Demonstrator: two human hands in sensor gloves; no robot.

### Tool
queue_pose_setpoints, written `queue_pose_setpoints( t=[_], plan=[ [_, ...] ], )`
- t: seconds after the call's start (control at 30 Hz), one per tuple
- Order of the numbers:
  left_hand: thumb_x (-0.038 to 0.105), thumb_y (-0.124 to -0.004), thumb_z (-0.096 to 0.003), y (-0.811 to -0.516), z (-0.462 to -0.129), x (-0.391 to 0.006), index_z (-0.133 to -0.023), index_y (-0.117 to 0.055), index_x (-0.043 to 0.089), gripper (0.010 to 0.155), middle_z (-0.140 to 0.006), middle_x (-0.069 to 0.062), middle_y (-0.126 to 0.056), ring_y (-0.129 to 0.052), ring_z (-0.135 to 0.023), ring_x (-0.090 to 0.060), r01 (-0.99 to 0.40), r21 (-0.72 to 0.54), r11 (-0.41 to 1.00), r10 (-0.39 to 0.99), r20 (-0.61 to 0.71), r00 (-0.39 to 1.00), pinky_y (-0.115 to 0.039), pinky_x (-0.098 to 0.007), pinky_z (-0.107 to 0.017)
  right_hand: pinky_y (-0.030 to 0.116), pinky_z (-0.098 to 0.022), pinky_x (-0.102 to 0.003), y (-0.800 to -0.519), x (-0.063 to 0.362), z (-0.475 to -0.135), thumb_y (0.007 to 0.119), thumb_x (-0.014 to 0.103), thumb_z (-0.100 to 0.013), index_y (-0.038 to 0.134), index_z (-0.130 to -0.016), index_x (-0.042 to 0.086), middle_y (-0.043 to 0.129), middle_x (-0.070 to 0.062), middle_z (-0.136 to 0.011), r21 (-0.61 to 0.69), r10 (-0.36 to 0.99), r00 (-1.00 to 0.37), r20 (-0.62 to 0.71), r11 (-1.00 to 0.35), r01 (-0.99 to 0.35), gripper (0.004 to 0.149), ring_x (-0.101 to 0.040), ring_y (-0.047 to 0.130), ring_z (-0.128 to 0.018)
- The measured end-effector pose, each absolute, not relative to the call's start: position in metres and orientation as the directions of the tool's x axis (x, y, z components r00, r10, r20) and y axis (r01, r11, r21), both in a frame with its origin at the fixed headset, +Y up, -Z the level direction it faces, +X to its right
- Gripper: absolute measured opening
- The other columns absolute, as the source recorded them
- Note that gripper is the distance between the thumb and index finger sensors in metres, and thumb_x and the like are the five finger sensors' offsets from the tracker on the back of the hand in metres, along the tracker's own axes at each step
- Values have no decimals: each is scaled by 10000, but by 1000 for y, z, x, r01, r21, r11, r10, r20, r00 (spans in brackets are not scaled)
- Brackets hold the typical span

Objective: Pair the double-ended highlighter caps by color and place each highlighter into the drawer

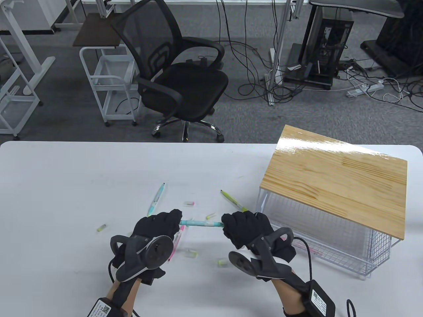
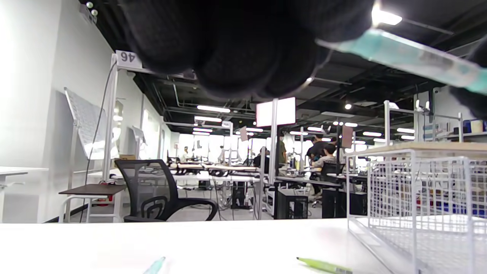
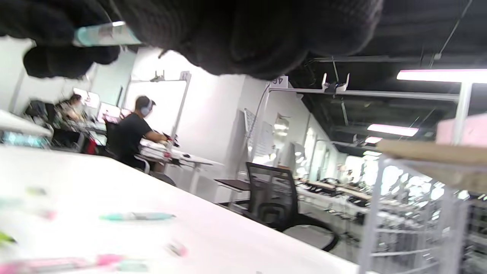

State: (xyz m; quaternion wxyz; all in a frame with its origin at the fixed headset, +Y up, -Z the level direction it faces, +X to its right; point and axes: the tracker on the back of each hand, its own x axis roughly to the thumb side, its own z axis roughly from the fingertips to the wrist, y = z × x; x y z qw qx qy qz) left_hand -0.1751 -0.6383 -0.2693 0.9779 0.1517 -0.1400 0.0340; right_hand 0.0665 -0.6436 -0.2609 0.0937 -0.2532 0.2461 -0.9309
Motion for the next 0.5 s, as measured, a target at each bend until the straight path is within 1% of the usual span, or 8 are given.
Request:
queue_pose_setpoints(
  t=[0.07,0.17,0.27,0.4,0.47,0.5],
  plan=[
    [404,-615,-562,-639,-271,-177,-1038,-670,346,483,-835,103,-908,-964,-625,-112,-113,268,957,37,273,961,-837,-397,-618,799,-545,-394,-641,65,-259,628,392,-558,699,-964,280,849,-29,-812,-532,-332,-856,397,-843,80,427,-158,915,-578],
    [427,-622,-573,-639,-272,-181,-1068,-638,340,503,-858,101,-900,-962,-641,-122,-158,268,950,83,271,959,-830,-401,-624,795,-557,-406,-633,72,-257,632,379,-556,710,-962,287,845,-34,-822,-539,-297,-873,386,-841,47,424,-166,914,-592],
    [433,-620,-578,-635,-271,-189,-1083,-619,334,515,-883,89,-893,-960,-657,-133,-183,288,940,112,245,963,-823,-411,-632,792,-581,-414,-623,89,-257,640,380,-552,714,-961,311,843,-28,-841,-552,-298,-900,318,-830,80,421,-165,916,-615],
    [436,-618,-582,-631,-271,-200,-1087,-616,337,515,-905,77,-887,-954,-679,-147,-232,284,930,170,227,959,-811,-421,-646,783,-618,-419,-608,126,-262,646,384,-556,714,-966,338,833,-14,-884,-488,-260,-945,198,-862,135,418,-173,915,-676],
    [435,-617,-584,-630,-272,-204,-1087,-619,336,513,-909,73,-886,-953,-683,-152,-251,282,926,193,219,956,-809,-426,-646,795,-609,-432,-603,145,-263,665,390,-543,743,-952,353,855,-12,-881,-463,-236,-962,139,-874,148,418,-182,935,-675],
    [434,-618,-585,-630,-272,-206,-1087,-620,335,512,-911,71,-886,-953,-685,-153,-256,280,925,199,217,956,-807,-426,-649,776,-636,-424,-602,152,-264,651,381,-564,711,-973,342,821,-11,-912,-447,-229,-967,114,-881,156,416,-179,912,-712]
  ],
)
